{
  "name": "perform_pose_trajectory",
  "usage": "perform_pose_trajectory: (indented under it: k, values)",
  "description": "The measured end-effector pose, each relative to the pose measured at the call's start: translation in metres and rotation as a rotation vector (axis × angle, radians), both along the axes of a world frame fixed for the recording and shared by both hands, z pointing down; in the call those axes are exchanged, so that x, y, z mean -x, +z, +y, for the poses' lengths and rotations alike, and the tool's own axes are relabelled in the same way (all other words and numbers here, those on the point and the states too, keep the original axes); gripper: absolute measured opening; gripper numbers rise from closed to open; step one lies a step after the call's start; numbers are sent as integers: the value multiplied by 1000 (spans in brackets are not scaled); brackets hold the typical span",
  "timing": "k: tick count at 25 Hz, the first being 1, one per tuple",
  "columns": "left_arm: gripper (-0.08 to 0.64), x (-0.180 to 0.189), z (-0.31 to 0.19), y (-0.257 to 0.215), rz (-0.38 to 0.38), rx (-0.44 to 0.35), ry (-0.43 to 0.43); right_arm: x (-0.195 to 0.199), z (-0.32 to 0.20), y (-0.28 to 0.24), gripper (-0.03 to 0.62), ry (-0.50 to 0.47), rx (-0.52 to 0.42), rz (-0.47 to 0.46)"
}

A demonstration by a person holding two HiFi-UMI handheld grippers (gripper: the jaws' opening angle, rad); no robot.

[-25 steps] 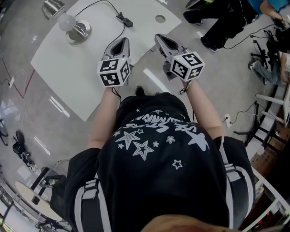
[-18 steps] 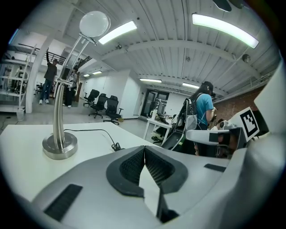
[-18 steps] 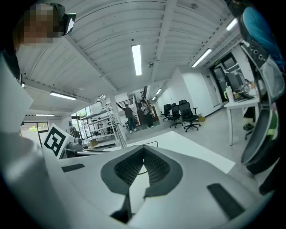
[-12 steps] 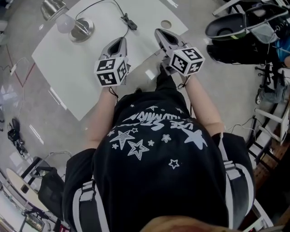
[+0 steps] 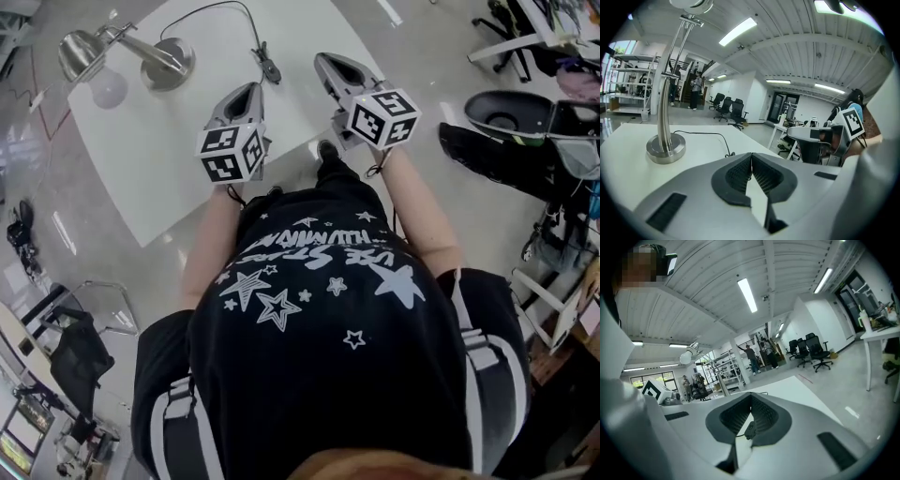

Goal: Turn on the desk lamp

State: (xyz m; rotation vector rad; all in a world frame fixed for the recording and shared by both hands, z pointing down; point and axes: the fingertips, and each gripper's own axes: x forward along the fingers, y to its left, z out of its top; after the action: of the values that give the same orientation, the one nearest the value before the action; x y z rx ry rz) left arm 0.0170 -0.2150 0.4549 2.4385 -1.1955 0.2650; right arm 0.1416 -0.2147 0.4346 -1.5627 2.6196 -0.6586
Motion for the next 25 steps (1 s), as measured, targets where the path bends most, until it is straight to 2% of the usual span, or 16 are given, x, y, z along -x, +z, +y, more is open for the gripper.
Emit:
perform_pose_trajectory:
  k: [11, 21, 25]
  values:
    - [11, -11, -30, 17, -56, 38, -192, -3, -64, 13, 5, -206, 32, -31]
    - [12, -33, -25, 38, -51, 114, -282, 13, -80, 30, 5, -422, 71, -33]
    - [14, -43, -25, 47, -71, 139, -312, 14, -81, 37, 5, -486, 83, -33]
